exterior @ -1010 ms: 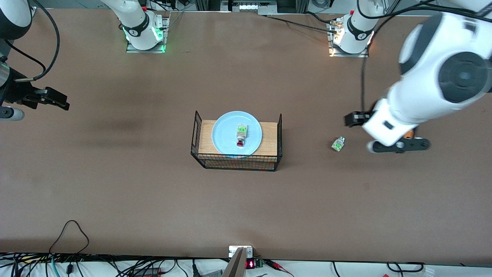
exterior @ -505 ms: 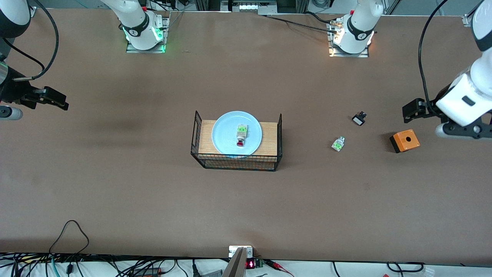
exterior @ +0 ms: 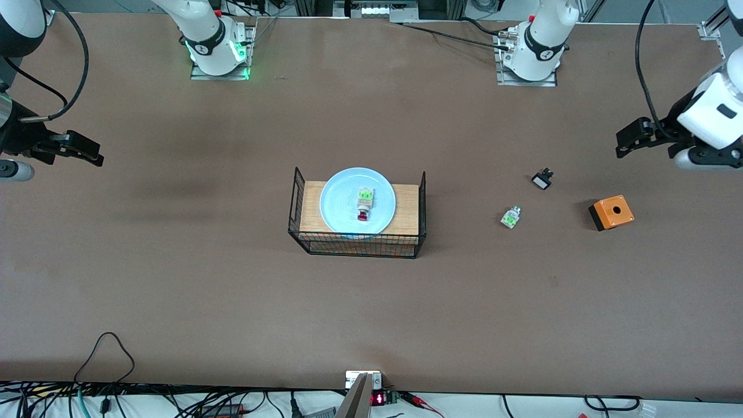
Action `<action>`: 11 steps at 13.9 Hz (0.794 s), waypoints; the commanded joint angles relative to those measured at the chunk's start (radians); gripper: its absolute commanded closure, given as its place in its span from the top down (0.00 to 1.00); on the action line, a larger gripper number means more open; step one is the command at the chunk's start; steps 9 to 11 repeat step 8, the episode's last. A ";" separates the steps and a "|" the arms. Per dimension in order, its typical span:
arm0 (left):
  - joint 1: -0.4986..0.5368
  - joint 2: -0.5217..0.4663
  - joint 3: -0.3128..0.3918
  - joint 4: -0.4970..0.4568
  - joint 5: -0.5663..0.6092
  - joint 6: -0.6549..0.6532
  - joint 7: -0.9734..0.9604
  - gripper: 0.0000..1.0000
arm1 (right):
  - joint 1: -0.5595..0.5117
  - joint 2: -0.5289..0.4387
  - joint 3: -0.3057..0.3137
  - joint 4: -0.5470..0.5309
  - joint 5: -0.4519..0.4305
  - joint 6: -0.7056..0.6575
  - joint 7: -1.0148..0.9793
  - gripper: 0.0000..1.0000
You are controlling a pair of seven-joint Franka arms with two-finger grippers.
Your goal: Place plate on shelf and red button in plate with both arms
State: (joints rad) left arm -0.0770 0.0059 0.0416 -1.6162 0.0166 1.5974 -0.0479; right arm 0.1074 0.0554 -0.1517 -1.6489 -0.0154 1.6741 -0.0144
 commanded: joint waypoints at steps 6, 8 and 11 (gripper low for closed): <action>0.013 -0.049 0.000 -0.047 -0.006 -0.004 0.017 1.00 | -0.003 -0.014 0.001 0.000 0.008 -0.014 -0.001 1.00; 0.014 -0.047 -0.003 -0.047 -0.006 -0.004 0.016 1.00 | -0.003 -0.014 0.001 0.000 0.009 -0.014 -0.001 1.00; 0.014 -0.047 -0.003 -0.047 -0.006 -0.004 0.016 1.00 | -0.003 -0.014 0.001 0.000 0.009 -0.014 -0.001 1.00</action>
